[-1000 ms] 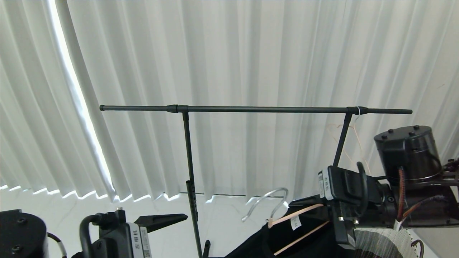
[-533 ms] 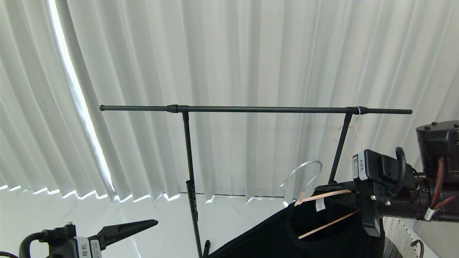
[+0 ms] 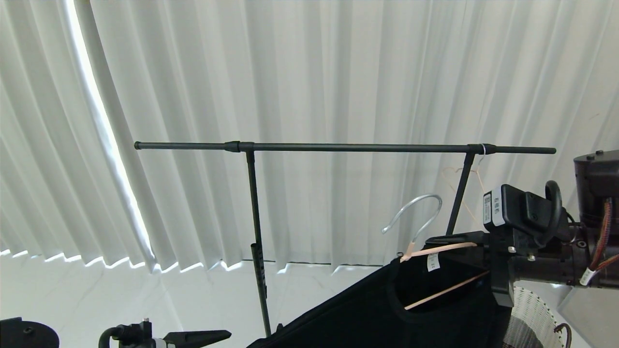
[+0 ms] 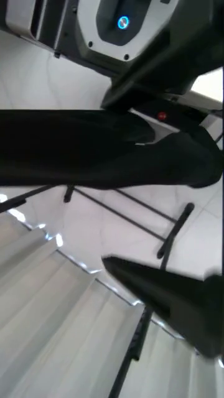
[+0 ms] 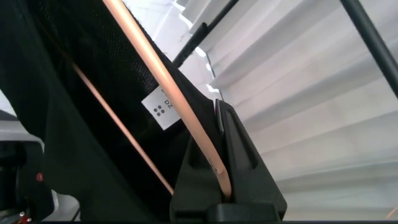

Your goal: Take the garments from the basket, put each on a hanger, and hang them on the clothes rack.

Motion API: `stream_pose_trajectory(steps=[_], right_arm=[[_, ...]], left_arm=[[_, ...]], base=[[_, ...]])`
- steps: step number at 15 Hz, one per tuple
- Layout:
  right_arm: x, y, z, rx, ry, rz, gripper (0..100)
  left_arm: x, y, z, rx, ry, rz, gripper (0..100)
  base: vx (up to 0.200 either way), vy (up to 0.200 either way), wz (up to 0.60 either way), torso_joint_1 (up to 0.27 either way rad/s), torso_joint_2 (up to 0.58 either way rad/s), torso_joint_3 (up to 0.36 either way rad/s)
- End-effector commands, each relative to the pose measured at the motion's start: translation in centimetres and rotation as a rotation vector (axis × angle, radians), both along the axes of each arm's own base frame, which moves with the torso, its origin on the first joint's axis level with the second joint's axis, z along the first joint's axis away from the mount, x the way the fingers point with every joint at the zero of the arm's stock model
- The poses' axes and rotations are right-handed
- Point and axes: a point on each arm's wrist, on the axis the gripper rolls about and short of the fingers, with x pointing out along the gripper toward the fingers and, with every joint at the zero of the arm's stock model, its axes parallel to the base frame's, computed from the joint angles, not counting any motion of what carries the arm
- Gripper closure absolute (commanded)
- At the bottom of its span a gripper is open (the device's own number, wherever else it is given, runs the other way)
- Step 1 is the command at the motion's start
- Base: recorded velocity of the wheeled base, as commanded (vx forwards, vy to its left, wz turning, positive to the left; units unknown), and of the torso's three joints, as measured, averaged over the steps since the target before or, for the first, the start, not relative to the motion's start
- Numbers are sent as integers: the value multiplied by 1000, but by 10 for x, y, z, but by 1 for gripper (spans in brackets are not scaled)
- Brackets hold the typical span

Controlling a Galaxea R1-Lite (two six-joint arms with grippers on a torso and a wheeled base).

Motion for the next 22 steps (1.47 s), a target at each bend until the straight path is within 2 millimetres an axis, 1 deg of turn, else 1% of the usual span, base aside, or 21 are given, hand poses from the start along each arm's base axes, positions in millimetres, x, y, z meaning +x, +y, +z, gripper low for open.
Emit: stream_pose_trajectory(steps=[1,3,6,11,13,15,16,18,20,22], right_arm=[[-3,-2,3,11,-9,-4,100],[-3,-2,4,20,0,-10,100],[-3,-6,6,26,-2,-30,100],[12,-34,6,29,-4,-182,100],[12,-35,8,48,13,-198,100],[12,-35,8,52,19,-199,100],[12,-35,8,56,22,-201,100],[10,-36,9,59,22,-206,100],[10,-36,9,50,21,-229,100],[10,-38,7,24,16,-287,100]], left_arm=[[4,-2,-5,27,32,11,100],[6,0,-6,34,27,36,100],[22,9,-12,78,58,197,100],[32,39,-14,84,62,442,100],[32,39,-12,77,50,436,100],[29,32,-9,70,35,381,100],[28,30,-7,60,22,358,0],[25,27,-5,52,13,329,0],[25,27,-4,45,12,335,0],[27,32,-1,35,-5,388,0]], base=[[0,0,0,0,0,0],[0,0,0,0,0,0],[0,0,0,0,0,0],[0,0,0,0,0,0],[0,0,0,0,0,0],[0,0,0,0,0,0],[0,0,0,0,0,0],[0,0,0,0,0,0],[0,0,0,0,0,0],[0,0,0,0,0,0]])
